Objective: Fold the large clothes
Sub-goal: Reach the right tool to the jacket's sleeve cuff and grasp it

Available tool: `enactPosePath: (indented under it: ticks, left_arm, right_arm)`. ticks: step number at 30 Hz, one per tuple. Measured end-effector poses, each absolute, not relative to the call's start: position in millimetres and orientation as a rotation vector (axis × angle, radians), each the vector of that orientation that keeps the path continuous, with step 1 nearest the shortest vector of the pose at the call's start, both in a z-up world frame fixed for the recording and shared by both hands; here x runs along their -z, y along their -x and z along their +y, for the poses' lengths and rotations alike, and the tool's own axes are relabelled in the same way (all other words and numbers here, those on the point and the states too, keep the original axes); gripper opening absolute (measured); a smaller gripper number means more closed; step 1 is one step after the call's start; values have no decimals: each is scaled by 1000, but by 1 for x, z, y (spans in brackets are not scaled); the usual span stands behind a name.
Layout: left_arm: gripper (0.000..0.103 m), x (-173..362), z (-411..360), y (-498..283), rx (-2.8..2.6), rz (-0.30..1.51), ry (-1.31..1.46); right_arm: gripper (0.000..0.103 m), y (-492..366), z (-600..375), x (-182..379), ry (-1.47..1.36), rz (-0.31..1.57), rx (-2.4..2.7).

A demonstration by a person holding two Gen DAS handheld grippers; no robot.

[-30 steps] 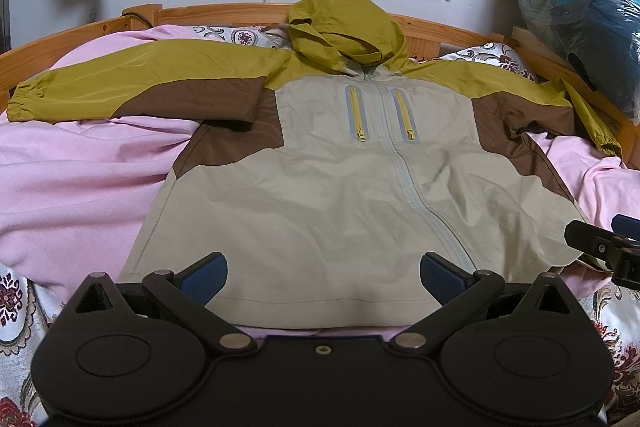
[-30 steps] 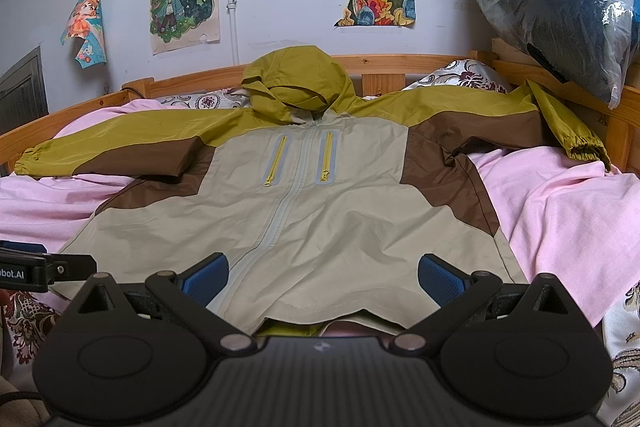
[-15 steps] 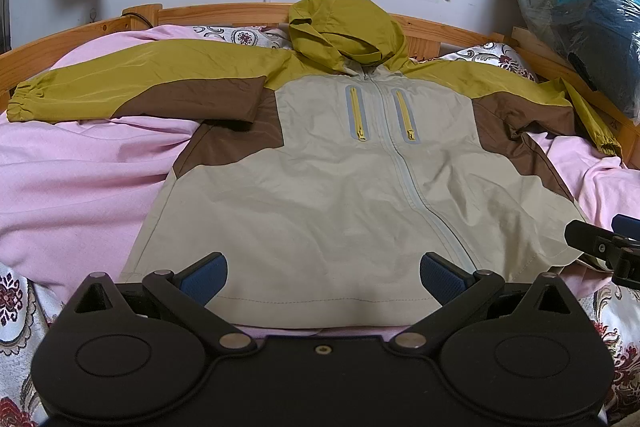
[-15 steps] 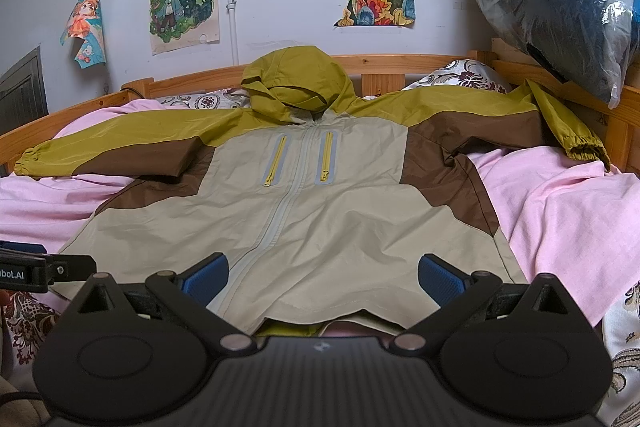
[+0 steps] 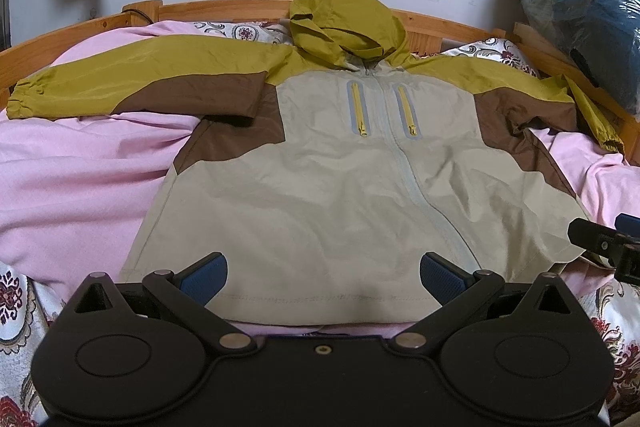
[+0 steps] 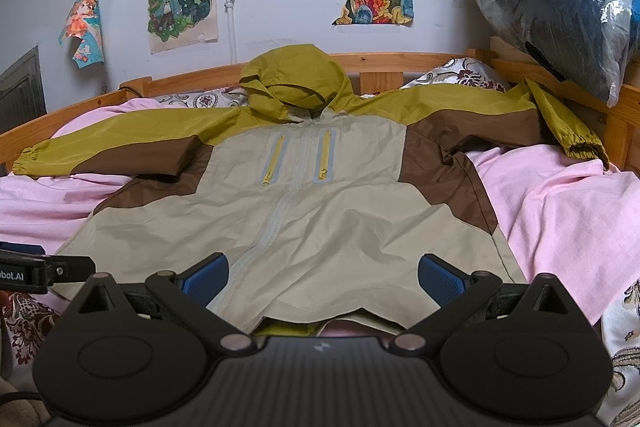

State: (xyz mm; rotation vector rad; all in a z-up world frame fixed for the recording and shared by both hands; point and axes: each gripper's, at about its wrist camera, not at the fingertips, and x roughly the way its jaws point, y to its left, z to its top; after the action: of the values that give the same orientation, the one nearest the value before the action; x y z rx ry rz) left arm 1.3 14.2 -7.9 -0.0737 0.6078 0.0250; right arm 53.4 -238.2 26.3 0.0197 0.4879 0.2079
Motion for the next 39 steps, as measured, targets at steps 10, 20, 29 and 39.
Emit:
enactPosePath:
  ticks: [10,20,29,39]
  left_arm:
    - [102,-16,9,-29,-89,615,24]
    - [102,-48,-6,-65,-122,592,21]
    - [102,-63,-33,-111,-87,607,-15]
    - [102,-60,-83,-170,1,623,-50]
  right_arm:
    - [103,-81,-236,-50,49,606,-97]
    - [103,-99,-229,-80,120,616,-42]
    - [103,-131,-244,-85,116,577,-12]
    - [103,-197,-287,-79,117,549,110]
